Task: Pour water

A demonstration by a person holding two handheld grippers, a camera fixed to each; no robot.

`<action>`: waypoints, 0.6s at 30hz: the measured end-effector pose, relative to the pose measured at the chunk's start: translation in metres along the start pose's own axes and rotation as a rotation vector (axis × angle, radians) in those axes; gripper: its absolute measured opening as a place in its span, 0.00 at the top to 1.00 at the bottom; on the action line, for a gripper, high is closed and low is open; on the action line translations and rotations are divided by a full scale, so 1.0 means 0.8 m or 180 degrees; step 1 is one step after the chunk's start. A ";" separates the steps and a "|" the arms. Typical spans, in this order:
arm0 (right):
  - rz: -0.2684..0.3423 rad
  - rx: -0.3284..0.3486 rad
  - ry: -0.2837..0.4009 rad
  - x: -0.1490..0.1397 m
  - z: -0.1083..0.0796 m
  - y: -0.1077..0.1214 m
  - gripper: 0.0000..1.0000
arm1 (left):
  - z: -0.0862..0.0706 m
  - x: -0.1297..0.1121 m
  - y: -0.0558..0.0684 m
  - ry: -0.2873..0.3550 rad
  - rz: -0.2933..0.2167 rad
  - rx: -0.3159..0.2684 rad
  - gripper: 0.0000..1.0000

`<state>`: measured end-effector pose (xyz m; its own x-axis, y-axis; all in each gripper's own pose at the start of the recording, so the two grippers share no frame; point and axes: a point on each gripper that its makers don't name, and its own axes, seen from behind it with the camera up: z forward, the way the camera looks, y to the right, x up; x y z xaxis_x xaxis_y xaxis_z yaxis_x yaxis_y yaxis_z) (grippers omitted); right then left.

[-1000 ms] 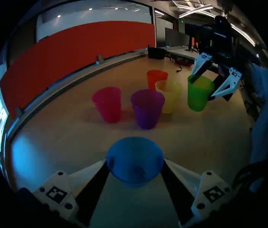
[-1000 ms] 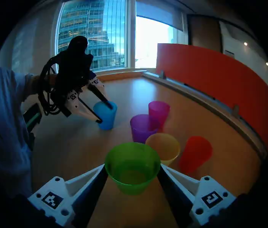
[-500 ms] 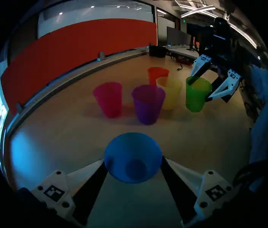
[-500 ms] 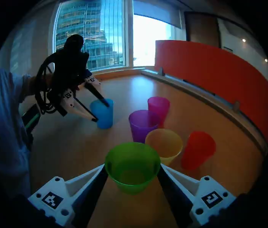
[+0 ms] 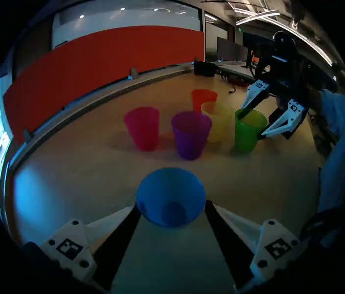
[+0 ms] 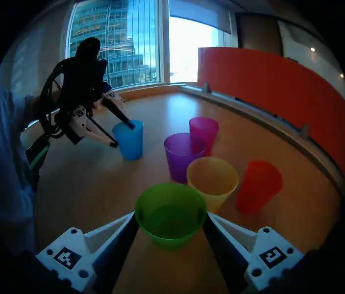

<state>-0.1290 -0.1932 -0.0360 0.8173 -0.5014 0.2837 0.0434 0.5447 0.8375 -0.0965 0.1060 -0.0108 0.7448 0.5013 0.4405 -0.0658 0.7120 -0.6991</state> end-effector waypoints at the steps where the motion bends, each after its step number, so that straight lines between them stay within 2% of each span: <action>1: 0.0002 -0.0007 -0.0003 -0.001 0.001 0.001 0.10 | -0.001 -0.001 0.000 0.0000 -0.0007 0.0003 0.05; 10: 0.0020 -0.0008 -0.0005 -0.006 0.001 -0.003 0.09 | -0.008 -0.005 0.003 -0.0010 -0.0032 0.0012 0.05; 18: 0.0029 -0.0030 0.0003 -0.006 -0.004 -0.006 0.01 | -0.013 -0.005 0.005 -0.0007 -0.0036 0.0023 0.05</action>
<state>-0.1312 -0.1911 -0.0428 0.8182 -0.4960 0.2908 0.0415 0.5554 0.8305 -0.0930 0.1021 -0.0215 0.7440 0.4942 0.4498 -0.0621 0.7213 -0.6898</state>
